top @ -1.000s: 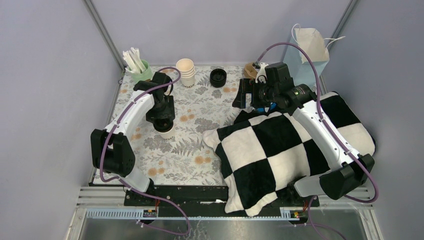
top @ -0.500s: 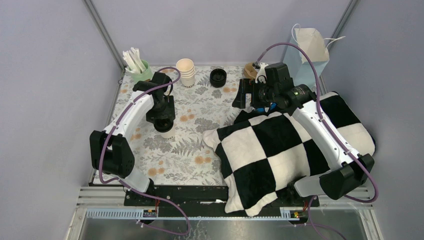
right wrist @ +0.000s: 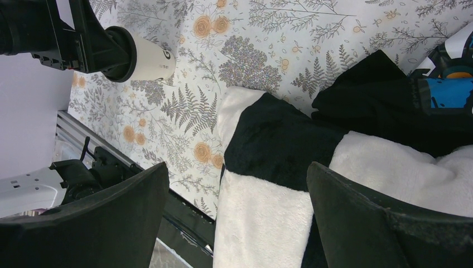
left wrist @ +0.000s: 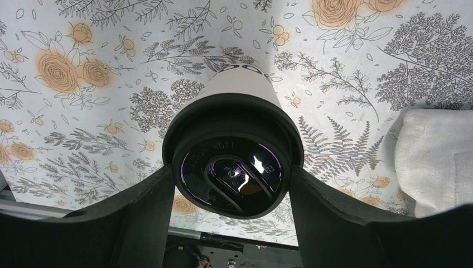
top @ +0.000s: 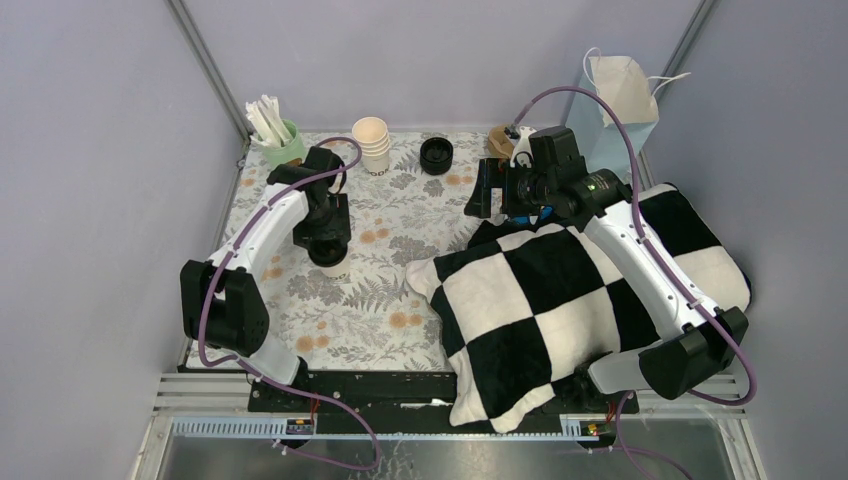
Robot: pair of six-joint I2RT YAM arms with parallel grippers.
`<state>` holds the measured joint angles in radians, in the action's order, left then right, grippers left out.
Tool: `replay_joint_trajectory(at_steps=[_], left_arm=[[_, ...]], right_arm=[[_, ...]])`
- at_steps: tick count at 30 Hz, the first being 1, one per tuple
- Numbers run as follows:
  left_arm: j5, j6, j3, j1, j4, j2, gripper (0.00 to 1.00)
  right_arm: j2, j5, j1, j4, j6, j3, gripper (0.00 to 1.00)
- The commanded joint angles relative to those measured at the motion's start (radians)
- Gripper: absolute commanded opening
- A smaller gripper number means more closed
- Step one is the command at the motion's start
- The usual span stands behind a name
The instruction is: Pack the takeout coffee
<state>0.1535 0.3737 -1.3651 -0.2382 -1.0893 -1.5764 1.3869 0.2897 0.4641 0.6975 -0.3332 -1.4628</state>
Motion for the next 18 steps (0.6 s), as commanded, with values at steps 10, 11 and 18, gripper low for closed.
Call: replay_joint_trajectory(at_steps=[10, 11, 18], left_arm=[[-0.004, -0.005, 0.042, 0.013, 0.051, -0.003, 0.64], [-0.008, -0.007, 0.044, 0.016, 0.05, -0.004, 0.65], [-0.037, -0.023, 0.055, 0.047, 0.05, -0.024, 0.65]], right_arm=[[-0.014, 0.008, 0.002, -0.029, 0.009, 0.003, 1.0], [-0.015, 0.009, 0.002, -0.028, 0.01, 0.004, 1.0], [-0.017, 0.008, 0.002, -0.027, 0.01, 0.007, 1.0]])
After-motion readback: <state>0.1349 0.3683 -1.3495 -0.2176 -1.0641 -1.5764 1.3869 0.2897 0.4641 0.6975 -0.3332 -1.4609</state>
